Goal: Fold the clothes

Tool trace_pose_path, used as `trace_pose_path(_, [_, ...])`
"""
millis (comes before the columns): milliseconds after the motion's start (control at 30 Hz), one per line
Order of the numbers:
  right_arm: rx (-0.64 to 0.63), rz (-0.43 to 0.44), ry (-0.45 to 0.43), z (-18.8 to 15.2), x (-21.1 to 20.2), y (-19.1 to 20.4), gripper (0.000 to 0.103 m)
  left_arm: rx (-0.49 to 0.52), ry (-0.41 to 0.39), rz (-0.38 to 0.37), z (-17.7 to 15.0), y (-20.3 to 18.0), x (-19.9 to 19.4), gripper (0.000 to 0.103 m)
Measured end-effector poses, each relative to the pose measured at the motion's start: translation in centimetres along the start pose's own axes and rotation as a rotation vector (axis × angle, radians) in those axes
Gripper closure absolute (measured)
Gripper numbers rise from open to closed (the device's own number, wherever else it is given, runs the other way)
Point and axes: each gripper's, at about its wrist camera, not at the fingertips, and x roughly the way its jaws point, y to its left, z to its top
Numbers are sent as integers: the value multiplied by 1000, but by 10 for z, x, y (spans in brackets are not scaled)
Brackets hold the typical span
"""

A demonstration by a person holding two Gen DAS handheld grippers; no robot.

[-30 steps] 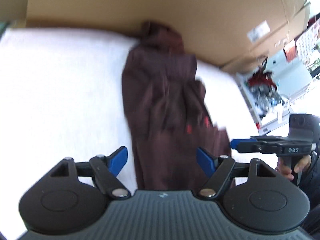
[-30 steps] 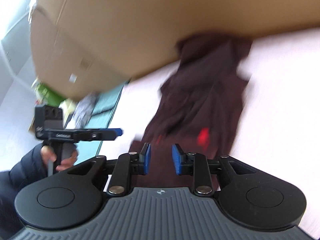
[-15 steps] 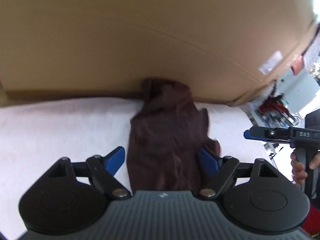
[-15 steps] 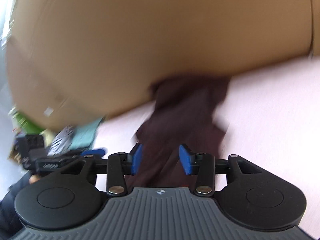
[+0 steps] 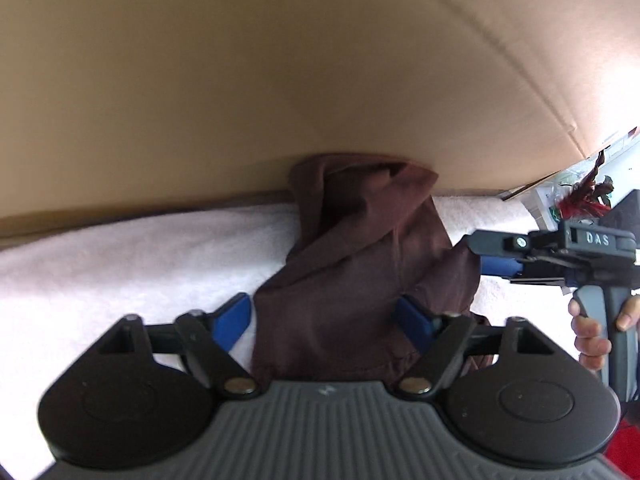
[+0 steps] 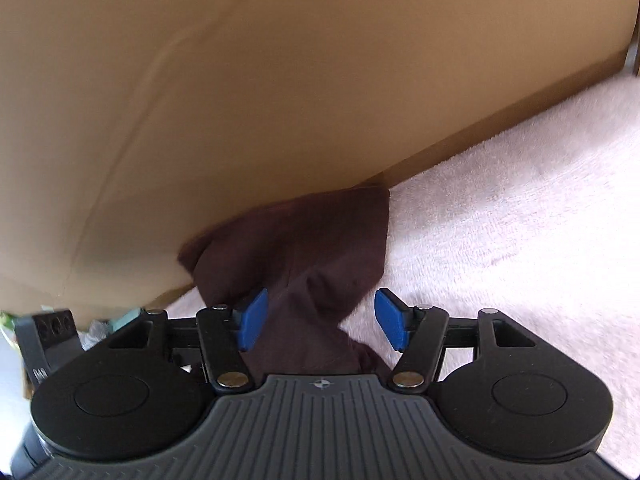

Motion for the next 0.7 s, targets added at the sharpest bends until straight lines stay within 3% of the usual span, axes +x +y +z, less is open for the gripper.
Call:
trace_pose_path(33, [12, 5, 13, 4, 6, -1, 40, -4, 13, -11, 1, 1, 1, 67])
trace_pose_path(67, [15, 0, 29, 8, 12, 0, 40, -10, 27, -24, 2, 1, 3, 98])
trace_pose_path(133, [-15, -28, 64, 14, 23, 5, 62, -26, 9, -59, -3, 1, -9, 99])
trace_pose_path(167, [-43, -42, 68, 16, 24, 9, 91, -23, -9, -82, -9, -1, -21, 99])
trace_pose_path(333, [-129, 129, -20, 16, -28, 49, 91, -3, -103, -200, -39, -11, -81, 99])
trace_pose_path(500, [-295, 243, -49, -14, -99, 100, 91, 17, -197, -318, -69, -22, -141, 98])
trace_pose_path(700, [-392, 265, -1, -100, -141, 110, 91, 81, -89, -355, -153, -46, -162, 98])
